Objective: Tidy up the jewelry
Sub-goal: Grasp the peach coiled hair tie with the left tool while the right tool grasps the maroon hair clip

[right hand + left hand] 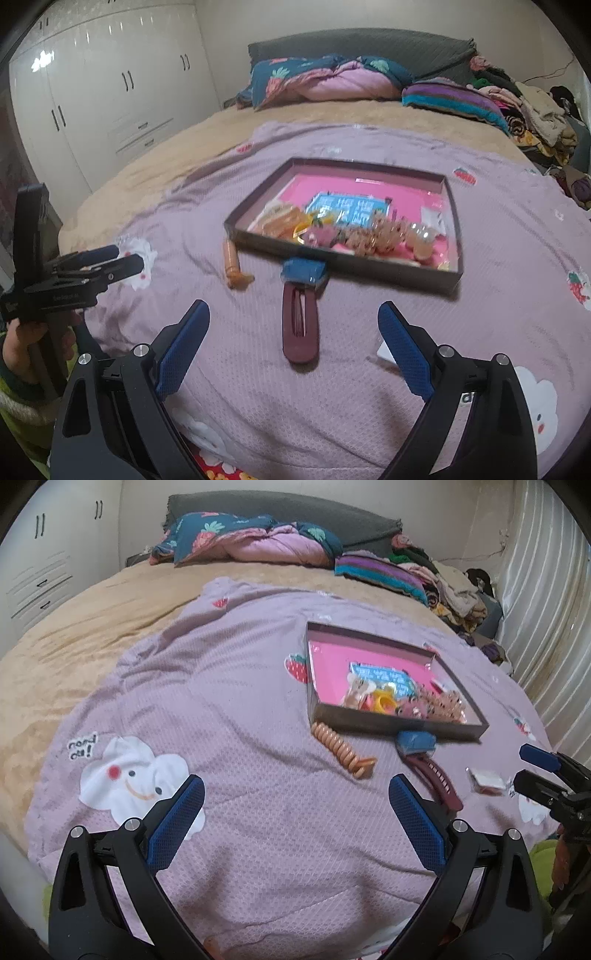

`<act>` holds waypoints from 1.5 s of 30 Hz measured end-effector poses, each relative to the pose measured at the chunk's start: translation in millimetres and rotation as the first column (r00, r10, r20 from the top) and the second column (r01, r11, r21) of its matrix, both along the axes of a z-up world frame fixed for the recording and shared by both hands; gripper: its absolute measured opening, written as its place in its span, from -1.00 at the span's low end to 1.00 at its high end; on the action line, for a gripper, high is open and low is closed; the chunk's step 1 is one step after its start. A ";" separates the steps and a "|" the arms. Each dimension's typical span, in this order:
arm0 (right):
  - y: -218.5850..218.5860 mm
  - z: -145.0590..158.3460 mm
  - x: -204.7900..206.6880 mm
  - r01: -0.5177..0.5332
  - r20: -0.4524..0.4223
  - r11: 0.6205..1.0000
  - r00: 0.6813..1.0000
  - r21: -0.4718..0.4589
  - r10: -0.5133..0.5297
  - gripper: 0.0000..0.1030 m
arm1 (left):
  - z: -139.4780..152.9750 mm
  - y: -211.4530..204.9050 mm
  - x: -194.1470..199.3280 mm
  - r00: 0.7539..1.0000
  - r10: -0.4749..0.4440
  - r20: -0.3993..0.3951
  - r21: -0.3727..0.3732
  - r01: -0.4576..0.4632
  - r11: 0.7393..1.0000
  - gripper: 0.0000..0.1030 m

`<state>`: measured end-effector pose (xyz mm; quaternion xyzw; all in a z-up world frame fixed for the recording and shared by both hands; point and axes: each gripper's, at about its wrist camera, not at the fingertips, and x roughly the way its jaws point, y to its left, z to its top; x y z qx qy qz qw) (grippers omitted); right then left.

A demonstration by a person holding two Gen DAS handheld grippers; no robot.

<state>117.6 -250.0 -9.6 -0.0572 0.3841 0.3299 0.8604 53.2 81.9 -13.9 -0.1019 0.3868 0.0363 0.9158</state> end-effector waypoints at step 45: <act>1.6 -58.9 6.5 -0.099 -0.199 0.994 0.974 0.053 0.108 -0.43 | -72.9 -32.5 111.0 0.976 -0.120 -0.183 -0.178 0.087 0.980 -0.35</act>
